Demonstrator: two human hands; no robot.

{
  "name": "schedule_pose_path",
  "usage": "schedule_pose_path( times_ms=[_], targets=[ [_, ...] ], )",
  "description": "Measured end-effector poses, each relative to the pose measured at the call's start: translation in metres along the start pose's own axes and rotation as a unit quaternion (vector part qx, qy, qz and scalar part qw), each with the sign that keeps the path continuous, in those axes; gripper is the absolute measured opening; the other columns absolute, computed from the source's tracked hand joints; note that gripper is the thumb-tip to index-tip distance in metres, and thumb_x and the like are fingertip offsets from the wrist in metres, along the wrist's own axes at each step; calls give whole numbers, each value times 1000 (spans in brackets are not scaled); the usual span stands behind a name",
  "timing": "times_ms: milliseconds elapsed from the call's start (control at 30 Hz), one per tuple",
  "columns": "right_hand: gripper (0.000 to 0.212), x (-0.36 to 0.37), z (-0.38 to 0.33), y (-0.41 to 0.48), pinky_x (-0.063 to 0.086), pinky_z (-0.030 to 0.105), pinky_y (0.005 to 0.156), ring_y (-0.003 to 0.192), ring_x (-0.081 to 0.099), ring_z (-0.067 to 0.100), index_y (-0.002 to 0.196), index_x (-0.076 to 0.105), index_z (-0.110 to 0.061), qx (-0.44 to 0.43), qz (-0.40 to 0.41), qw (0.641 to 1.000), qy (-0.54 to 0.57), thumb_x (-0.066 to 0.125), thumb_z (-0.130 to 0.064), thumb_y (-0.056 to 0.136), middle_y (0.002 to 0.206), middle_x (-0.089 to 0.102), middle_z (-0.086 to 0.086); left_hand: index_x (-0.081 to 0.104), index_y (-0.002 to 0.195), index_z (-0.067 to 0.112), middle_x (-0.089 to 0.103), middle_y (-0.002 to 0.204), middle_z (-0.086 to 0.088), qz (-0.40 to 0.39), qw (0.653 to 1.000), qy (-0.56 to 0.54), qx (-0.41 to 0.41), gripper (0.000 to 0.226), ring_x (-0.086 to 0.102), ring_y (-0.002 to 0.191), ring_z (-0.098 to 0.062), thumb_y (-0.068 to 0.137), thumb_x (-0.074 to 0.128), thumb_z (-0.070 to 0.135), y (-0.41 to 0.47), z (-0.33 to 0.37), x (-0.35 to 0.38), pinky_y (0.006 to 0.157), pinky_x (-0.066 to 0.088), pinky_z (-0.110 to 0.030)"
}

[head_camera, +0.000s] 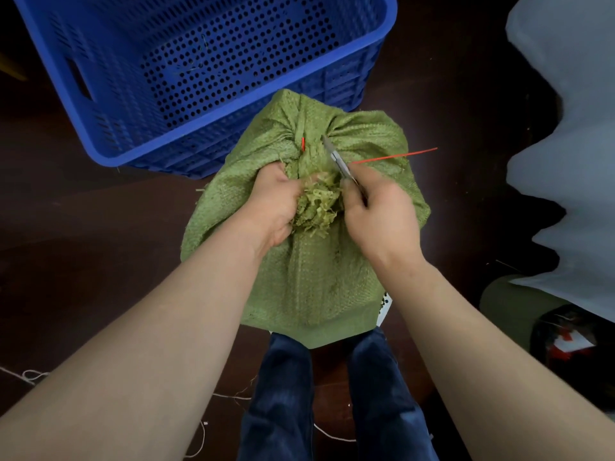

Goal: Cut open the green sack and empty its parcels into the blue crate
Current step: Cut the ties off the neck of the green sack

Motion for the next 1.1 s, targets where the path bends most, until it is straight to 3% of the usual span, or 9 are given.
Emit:
schedule_pose_path(
  times_ms=[100,233,433,533,633,733,800,900,1100],
  targets=[
    [16,2,12,0,54,38,78,81,66,22,88,72,-24,108,8,978,180,62,-34,82,79,72,-1,65,87,0,72,60,-1,-9,1000,-14,-14,15,70,55,-12,78,62,-12,-5,4,5,58,60,-25],
    [27,-2,16,11,32,22,42,37,38,8,54,58,-18,195,-40,958,208,70,-30,76,46,43,-6,64,81,0,72,59,-5,-3,999,-27,-37,14,69,54,-16,77,62,-14,-9,12,3,61,60,-31],
    [22,-22,17,0,14,15,39,29,23,9,70,61,-11,245,-162,911,290,54,-24,87,52,39,1,64,96,-5,71,74,-14,20,996,-28,-77,20,69,61,-24,76,66,-7,-18,14,-2,68,59,-41],
    [27,-32,22,-1,15,14,37,31,26,9,74,62,-6,234,-172,906,308,53,-23,93,51,39,1,61,82,1,69,67,-14,25,995,-41,-84,8,68,53,-21,78,64,-6,-24,20,-3,59,59,-37],
    [27,-38,22,1,27,19,37,36,36,12,85,65,-6,212,-128,877,412,49,-24,96,55,45,3,49,71,9,69,53,-8,38,995,-34,-83,22,66,48,-18,80,64,-5,-25,23,-3,54,58,-32],
    [24,-34,21,6,38,20,40,39,43,12,95,66,-17,194,-109,888,403,46,-31,97,55,50,2,58,93,-1,70,69,-14,25,994,-38,-95,17,69,56,-21,78,66,-2,-25,19,-1,61,59,-36],
    [23,-30,22,10,27,15,36,39,34,10,101,64,-20,203,-112,889,394,46,-32,97,56,45,1,60,108,-5,69,80,-17,30,994,-32,-99,32,69,60,-23,77,67,-1,-24,16,-1,64,60,-38],
    [17,-25,26,12,14,12,34,38,24,5,102,58,-12,227,-103,862,440,44,-21,99,60,41,-1,59,112,-6,68,81,-18,43,995,-30,-89,37,69,58,-23,76,68,-1,-23,15,0,63,61,-37],
    [23,-20,26,18,23,17,34,53,36,9,97,52,-1,184,-99,837,507,35,12,90,82,59,5,60,105,-9,67,79,-19,54,995,-22,-84,33,69,58,-24,75,69,-2,-23,13,7,63,60,-38]
  ],
)
Point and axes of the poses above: each hand's wrist, its own y-axis towards the middle knuckle, its own x-axis out of the palm, z = x × y, the point moved 4 cm from there along y, towards the middle knuckle
